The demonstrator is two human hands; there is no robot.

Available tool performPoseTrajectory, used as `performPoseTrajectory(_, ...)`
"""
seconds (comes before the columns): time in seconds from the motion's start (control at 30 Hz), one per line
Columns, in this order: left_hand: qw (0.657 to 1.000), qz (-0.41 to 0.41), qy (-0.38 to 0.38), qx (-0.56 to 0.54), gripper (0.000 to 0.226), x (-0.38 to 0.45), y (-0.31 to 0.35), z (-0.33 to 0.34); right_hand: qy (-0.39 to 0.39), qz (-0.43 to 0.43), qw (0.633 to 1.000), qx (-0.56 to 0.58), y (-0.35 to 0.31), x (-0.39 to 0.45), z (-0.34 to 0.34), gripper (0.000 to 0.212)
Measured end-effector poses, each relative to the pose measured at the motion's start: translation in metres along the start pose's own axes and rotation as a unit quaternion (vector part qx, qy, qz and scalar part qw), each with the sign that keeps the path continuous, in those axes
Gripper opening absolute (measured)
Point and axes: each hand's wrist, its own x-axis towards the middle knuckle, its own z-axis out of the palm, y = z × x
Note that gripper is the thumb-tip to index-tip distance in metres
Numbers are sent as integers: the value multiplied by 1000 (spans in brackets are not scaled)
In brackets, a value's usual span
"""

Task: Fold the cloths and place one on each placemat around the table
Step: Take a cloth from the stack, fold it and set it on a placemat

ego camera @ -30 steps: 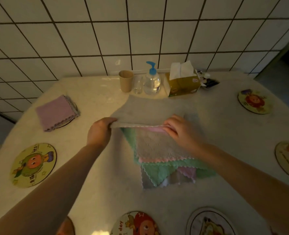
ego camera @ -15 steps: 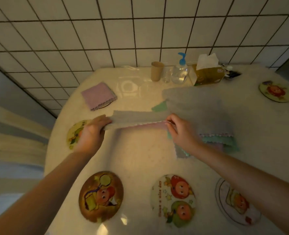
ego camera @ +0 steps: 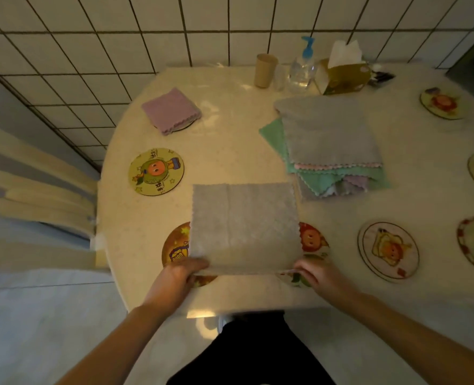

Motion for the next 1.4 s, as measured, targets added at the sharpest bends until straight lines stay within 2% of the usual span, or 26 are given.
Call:
performPoseTrajectory(0.17,981,-149,-17,-123,30,11,-4,-19,50,56,996,49,0,3,-9,10)
performPoseTrajectory(0.33,931,-257,69,-248,2,56,-7,-29,184,129,965,137,-1,47,-34,7)
performPoseTrajectory(0.4,909,-294,99,-278,12,79,-8,-29,213,149,952,160,3,71,-41,10)
performPoseTrajectory(0.5,869,-355,136,-316,13,111,-10,-28,222,194,935,199,15,108,-46,11)
performPoseTrajectory(0.63,838,-401,160,-333,14,141,-15,-21,214,234,920,231,31,145,-45,7)
performPoseTrajectory(0.8,841,-427,172,-284,15,161,-23,-13,198,238,932,190,44,167,-46,11)
performPoseTrajectory(0.93,857,-410,176,-259,17,168,-24,-15,190,228,940,166,47,177,-47,7)
performPoseTrajectory(1.4,876,-427,159,-159,23,185,-32,-15,175,240,943,151,45,188,-46,10)
